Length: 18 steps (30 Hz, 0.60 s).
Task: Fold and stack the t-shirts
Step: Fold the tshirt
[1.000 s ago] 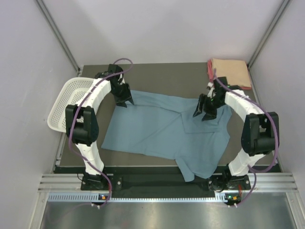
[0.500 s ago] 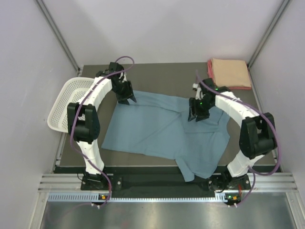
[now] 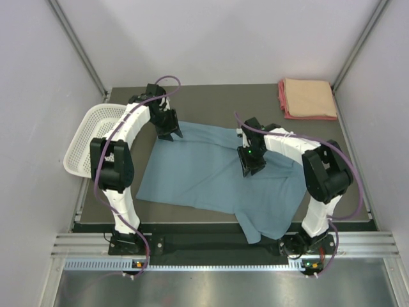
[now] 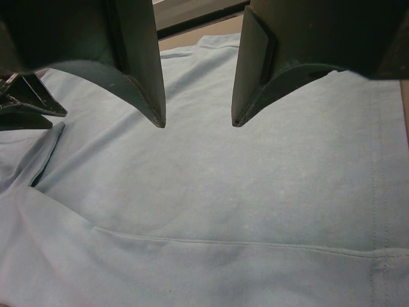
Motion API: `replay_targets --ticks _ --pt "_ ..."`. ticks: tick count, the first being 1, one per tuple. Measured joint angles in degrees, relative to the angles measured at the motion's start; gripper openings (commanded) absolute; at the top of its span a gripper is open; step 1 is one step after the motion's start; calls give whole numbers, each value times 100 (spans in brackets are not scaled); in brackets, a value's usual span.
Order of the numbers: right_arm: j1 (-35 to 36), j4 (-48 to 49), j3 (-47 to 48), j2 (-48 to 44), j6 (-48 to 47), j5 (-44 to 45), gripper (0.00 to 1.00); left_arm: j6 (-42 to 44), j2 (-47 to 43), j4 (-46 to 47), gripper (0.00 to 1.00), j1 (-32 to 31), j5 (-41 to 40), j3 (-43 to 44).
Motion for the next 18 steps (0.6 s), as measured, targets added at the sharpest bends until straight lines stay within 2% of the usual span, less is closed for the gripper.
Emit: replay_targets --ticks 9,18 --pt "9 153 -46 164 -13 308 34 26 -2 0 50 2 11 -52" --pt "11 199 -111 170 -68 470 16 28 -2 -2 50 7 17 -83"
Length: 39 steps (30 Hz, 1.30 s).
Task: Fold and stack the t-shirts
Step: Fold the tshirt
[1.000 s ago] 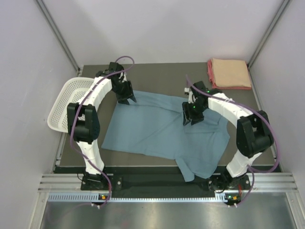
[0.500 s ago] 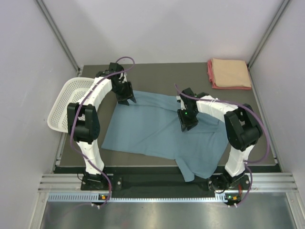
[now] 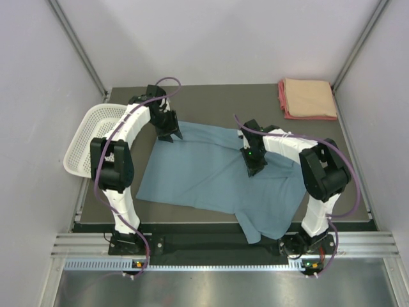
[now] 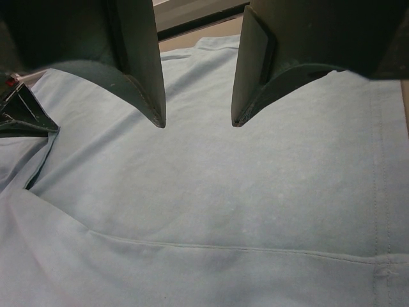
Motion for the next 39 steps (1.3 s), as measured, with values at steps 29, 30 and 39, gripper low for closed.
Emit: replay_targets --ticks 29,30,39 --pt "-140 -761 743 50 444 -1255 44 2 0 2 50 72 48 -46" --pt "-247 -732 638 -151 481 -1215 41 2 0 0 50 72 57 -52" --pt "-1860 -557 -940 -1696 787 -896 0 2 0 7 50 72 103 -63"
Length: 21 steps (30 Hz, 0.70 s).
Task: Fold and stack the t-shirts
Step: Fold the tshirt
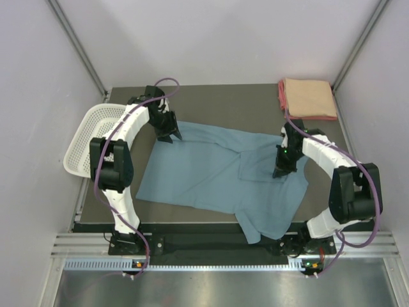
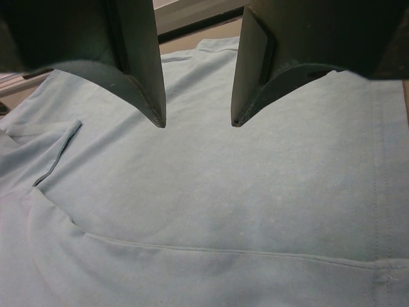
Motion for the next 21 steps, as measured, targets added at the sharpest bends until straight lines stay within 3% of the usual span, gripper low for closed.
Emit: replay_targets --ticks 5,21 --pt "-273 -44 -560 -46 55 195 1 0 0 0 50 4 11 0" --pt "-828 415 -590 372 -116 529 14 0 90 -7 50 26 151 50"
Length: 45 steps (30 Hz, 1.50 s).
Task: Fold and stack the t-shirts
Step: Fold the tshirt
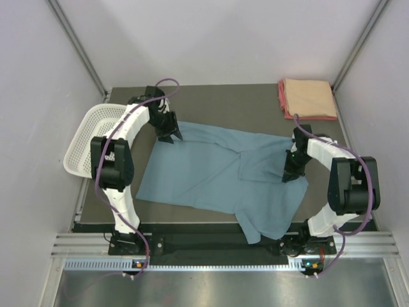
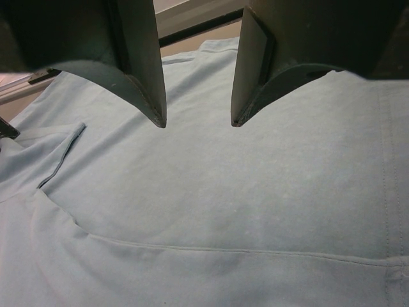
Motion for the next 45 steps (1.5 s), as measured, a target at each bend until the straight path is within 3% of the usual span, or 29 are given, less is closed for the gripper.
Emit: replay_targets --ticks 13,22,45 --pt "-131 63 0 63 -214 31 21 -4 9 -2 50 7 2 7" --pt "-131 94 0 63 -258 -205 0 -7 9 -2 50 7 0 7" --pt "-319 -754 4 -520 -299 -503 0 -55 9 57 50 7 22 -81"
